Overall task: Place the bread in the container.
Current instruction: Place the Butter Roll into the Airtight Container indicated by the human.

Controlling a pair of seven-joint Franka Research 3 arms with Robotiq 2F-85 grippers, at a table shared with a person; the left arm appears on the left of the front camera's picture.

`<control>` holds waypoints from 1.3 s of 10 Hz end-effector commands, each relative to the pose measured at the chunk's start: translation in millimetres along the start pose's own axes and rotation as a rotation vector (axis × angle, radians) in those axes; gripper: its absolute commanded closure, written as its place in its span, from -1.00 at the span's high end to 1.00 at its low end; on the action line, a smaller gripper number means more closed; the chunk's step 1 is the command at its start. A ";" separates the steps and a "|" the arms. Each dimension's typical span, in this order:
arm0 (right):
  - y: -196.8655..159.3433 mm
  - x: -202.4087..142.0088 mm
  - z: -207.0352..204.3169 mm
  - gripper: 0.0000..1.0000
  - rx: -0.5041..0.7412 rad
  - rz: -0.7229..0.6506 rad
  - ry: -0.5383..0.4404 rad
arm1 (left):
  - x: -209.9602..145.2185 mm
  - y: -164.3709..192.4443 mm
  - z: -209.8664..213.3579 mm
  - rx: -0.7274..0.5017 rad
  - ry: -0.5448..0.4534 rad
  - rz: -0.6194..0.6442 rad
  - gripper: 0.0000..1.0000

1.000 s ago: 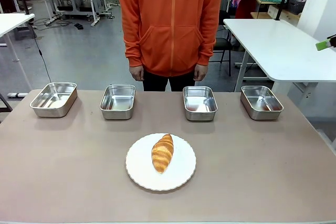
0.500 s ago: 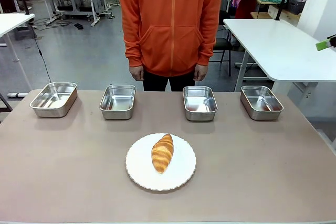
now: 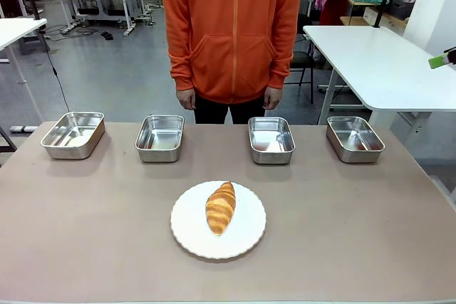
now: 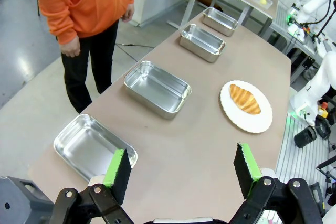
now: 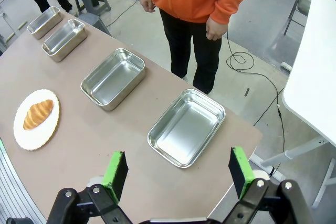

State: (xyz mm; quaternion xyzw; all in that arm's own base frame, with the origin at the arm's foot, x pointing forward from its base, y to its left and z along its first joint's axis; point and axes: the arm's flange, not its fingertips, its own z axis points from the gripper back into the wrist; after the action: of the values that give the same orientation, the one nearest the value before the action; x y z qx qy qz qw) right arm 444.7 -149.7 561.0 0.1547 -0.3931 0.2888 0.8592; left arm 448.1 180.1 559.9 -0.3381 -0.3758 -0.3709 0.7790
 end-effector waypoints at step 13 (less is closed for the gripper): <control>0.0 -0.4 -2.0 1.00 0.008 -0.001 -0.022 | -0.3 -1.4 1.3 -0.007 -0.003 -0.013 1.00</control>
State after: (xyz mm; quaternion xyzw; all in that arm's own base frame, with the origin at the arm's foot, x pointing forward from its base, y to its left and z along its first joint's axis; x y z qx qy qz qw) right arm 444.7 -149.7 561.0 0.1547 -0.3930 0.2888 0.8592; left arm 448.1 180.1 559.9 -0.3381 -0.3758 -0.3709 0.7790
